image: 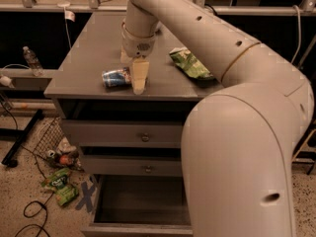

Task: Place redbull can into bottom drawer

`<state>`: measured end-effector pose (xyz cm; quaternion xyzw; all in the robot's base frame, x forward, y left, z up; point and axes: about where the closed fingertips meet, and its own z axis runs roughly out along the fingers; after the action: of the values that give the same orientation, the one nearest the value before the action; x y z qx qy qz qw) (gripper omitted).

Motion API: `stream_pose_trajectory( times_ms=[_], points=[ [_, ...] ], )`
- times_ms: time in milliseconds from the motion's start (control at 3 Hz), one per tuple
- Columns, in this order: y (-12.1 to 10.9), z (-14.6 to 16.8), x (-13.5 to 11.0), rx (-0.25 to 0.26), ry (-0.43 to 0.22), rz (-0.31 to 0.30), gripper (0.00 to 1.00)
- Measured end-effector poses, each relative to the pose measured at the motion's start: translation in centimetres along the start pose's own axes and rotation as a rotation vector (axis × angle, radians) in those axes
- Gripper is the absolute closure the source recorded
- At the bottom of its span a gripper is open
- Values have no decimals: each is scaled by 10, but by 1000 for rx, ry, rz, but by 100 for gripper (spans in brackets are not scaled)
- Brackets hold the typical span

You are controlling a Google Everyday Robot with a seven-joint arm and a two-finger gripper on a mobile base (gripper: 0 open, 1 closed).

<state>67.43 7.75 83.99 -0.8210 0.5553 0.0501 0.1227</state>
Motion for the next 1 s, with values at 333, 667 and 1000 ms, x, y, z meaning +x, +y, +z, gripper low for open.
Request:
stream_pose_trajectory(
  times_ms=[333, 667, 1000],
  points=[
    [0, 6, 2, -16, -4, 9, 43],
    [1, 2, 6, -12, -6, 22, 65],
    [18, -29, 21, 53, -9, 97, 96]
  ],
)
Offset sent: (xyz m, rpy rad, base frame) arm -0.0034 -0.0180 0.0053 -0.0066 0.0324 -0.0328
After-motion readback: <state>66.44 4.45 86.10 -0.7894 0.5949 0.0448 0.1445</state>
